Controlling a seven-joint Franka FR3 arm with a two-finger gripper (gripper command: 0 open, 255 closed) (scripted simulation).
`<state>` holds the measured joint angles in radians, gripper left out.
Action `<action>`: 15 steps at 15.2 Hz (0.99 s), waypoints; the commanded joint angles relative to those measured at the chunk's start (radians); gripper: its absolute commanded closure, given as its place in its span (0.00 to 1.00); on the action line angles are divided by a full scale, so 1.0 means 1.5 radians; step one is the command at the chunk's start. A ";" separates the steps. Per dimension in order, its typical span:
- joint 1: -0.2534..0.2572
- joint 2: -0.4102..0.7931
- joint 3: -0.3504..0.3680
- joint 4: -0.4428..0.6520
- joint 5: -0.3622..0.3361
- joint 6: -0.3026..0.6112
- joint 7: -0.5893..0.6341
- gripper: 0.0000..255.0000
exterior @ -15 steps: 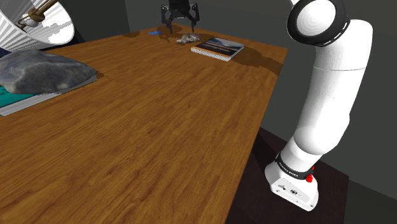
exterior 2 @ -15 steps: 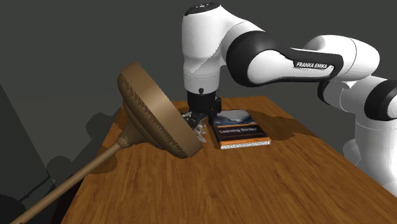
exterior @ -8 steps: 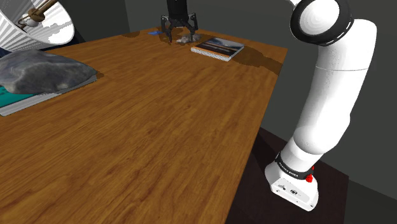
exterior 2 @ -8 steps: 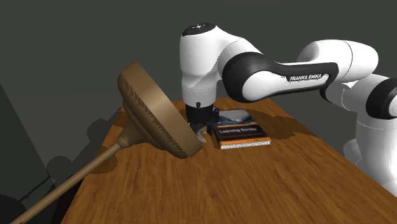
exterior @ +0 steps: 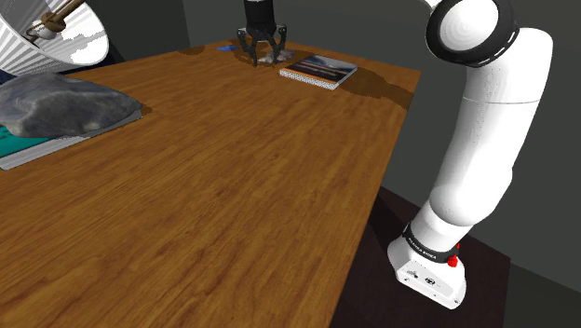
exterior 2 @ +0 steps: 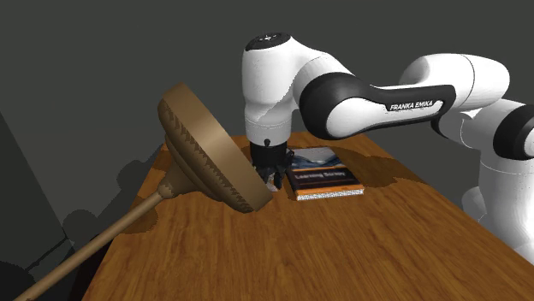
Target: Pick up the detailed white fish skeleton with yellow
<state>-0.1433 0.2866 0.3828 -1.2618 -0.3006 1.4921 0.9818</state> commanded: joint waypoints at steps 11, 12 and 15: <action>0.025 0.046 0.000 0.140 -0.021 -0.095 -0.013 1.00; 0.029 0.054 0.000 0.161 -0.024 -0.109 -0.015 1.00; 0.046 0.083 -0.002 0.235 -0.038 -0.154 -0.022 1.00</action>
<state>-0.0843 0.3937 0.3806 -0.9513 -0.3495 1.2871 0.9525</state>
